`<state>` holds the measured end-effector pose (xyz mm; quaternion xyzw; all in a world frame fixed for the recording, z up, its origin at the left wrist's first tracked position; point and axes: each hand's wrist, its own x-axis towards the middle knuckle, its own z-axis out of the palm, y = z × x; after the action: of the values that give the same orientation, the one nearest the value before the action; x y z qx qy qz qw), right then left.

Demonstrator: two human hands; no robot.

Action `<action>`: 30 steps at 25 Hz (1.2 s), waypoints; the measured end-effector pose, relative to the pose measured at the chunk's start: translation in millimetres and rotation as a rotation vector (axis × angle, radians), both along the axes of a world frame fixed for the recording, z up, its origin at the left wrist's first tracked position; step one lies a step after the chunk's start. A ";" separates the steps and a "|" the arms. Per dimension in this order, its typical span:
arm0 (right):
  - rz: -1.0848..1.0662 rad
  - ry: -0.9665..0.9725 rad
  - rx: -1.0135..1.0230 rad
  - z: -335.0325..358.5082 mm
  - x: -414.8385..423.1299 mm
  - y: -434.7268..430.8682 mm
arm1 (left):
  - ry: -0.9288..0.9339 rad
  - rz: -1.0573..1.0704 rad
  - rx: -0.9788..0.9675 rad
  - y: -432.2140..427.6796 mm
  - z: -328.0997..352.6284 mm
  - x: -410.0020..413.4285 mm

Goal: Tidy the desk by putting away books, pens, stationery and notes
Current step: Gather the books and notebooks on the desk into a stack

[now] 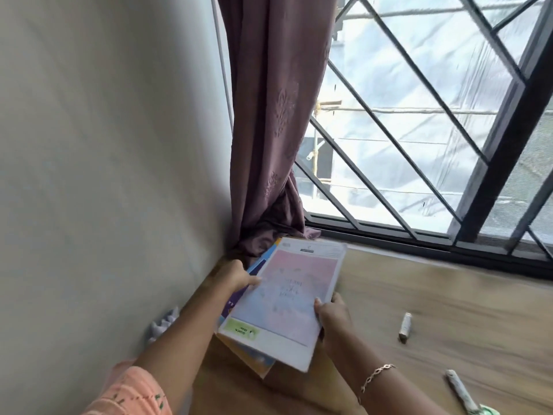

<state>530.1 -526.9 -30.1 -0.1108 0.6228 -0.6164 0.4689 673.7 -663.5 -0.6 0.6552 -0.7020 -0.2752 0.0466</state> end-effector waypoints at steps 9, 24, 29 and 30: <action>0.095 0.323 0.215 -23.3 9.9 -14.3 | 0.017 -0.009 0.109 -18.0 -11.5 2.3; 0.144 -0.007 -0.123 37.2 -2.9 27.1 | 0.965 -0.015 0.132 34.6 69.8 5.3; 0.178 0.049 -0.154 66.9 -37.9 75.1 | 1.048 -0.135 0.052 84.4 90.5 -19.8; 0.164 0.051 -0.154 70.0 -45.5 85.3 | 1.051 -0.168 0.038 95.6 90.4 -25.8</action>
<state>484.7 -441.6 39.9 -0.2128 0.5739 -0.6190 0.4921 647.9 -567.8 89.8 0.3714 -0.6288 -0.5819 0.3578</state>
